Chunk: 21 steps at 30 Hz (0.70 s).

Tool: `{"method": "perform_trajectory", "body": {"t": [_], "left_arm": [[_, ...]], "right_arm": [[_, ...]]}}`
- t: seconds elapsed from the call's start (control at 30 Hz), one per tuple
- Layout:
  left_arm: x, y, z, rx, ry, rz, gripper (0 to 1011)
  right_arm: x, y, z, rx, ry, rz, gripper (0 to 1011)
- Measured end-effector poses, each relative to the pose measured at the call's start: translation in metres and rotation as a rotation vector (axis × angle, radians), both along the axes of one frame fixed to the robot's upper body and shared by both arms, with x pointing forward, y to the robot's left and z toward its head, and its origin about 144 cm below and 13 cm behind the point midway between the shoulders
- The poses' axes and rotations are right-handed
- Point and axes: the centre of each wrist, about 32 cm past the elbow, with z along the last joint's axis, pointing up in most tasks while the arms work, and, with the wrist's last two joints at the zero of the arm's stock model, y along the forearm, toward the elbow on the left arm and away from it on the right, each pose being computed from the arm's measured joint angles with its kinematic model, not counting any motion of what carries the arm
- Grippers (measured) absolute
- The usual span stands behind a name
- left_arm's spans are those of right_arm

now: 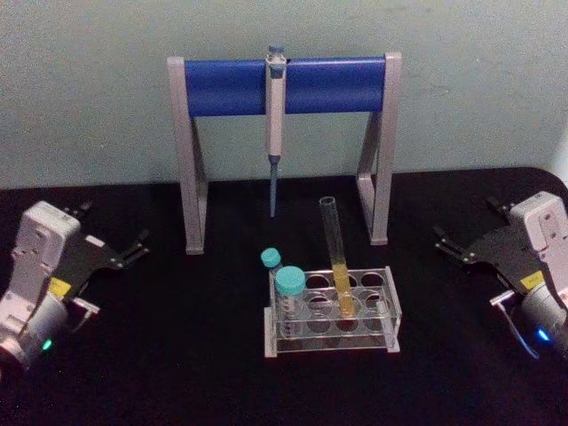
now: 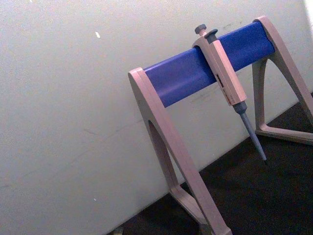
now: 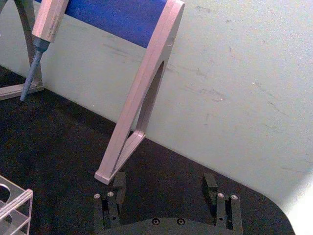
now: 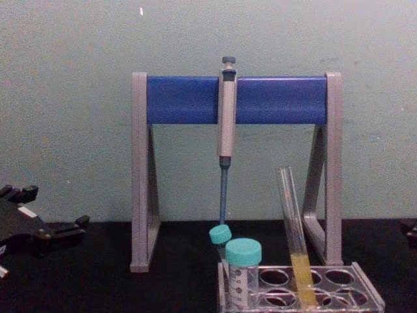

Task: Pick up the test tube from the test tube rack, shake it, then place it back into the test tube rack.

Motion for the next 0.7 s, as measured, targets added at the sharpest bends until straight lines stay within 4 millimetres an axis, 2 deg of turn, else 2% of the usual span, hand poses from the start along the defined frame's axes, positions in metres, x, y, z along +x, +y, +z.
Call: {"method": "perform_trajectory", "body": {"t": [0.7], "left_arm": [[0.0000, 0.0000, 0.0000, 0.000, 0.000, 0.000, 1001]], "right_arm": [[0.0000, -0.0002, 0.0000, 0.000, -0.001, 0.000, 1000]]}}
